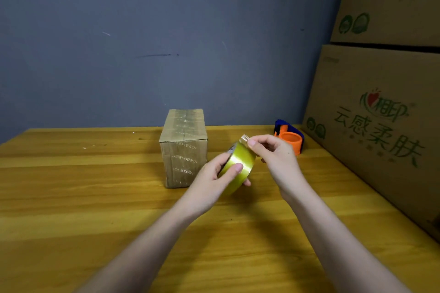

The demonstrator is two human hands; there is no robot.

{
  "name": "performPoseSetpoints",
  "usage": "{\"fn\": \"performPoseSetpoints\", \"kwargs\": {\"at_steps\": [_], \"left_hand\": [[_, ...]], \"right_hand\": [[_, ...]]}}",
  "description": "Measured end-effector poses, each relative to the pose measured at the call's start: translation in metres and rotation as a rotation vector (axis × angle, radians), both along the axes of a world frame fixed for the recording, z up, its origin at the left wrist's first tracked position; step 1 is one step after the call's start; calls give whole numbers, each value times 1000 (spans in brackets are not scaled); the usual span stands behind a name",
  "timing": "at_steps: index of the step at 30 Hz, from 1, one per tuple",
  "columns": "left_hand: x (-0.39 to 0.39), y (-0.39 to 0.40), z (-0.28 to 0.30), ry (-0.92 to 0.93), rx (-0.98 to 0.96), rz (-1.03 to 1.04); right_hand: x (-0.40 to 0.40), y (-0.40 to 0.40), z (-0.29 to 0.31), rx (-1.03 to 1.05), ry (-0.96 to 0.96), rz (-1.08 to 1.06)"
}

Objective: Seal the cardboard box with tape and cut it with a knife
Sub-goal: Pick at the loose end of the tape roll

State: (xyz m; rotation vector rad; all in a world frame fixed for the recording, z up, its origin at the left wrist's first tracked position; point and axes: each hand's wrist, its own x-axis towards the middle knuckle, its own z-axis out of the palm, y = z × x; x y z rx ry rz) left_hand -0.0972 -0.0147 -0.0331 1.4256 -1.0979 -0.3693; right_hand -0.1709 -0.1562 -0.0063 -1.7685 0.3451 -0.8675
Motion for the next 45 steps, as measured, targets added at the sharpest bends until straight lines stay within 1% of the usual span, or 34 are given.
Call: {"fn": "performPoseSetpoints", "kwargs": {"at_steps": [4, 7, 10, 11, 12, 14, 16, 17, 18, 19, 20, 21, 22, 24, 25, 28, 30, 33, 35, 39, 41, 43, 45], "left_hand": [[-1, 2, -2, -81, -1, 59], [0, 1, -3, -199, 27, 121], [-4, -2, 1, -385, 105, 174], [-6, -3, 3, -405, 131, 172], [-7, -4, 4, -381, 139, 155], [-7, -7, 3, -276, 129, 134], [-8, -12, 5, -92, 121, 118], [-8, -14, 7, 51, 122, 83], [-9, -15, 11, 192, 145, 34], [-10, -16, 14, 284, 183, -14], [-10, -18, 15, 279, 236, -34], [-8, -21, 13, 197, 287, -21], [-7, -23, 12, 74, 319, 23], [-6, -28, 10, -147, 323, 108], [-7, -31, 10, -234, 328, 124], [-14, -33, 15, -527, 427, 231], [-18, -34, 19, -683, 438, 319], [-22, -38, 27, -759, 403, 387], [-24, -37, 31, -825, 415, 412], [-25, -27, 32, -931, 388, 401], [-24, -22, 32, -962, 365, 372], [-22, -18, 33, -1002, 345, 342], [-21, -15, 32, -1063, 334, 326]], "right_hand": [[1, -2, 0, 8, 33, 29], [4, 0, -3, 22, 35, 12], [9, -3, -10, 132, -2, -47], [10, -4, -11, 171, 3, -36], [11, -6, -12, 177, 18, -21], [15, -15, -17, 67, 85, -39], [19, -23, -21, -57, 169, -116], [20, -24, -22, -93, 189, -169], [19, -24, -22, -113, 177, -217], [17, -22, -21, -142, 145, -256], [13, -18, -20, -189, 105, -278], [10, -11, -17, -250, 83, -269], [8, -3, -14, -314, 93, -226], [6, 13, -8, -416, 195, -116], [6, 17, -7, -436, 238, -96], [7, 19, -1, -380, 273, -144], [8, 20, 4, -369, 266, -206], [11, 20, 10, -279, 244, -265], [16, 15, 14, -169, 266, -219], [20, 4, 21, 26, 256, -20], [14, 0, 26, 133, 258, 155], [8, -4, 28, 162, 299, 308], [6, -3, 25, 169, 306, 361]]}}
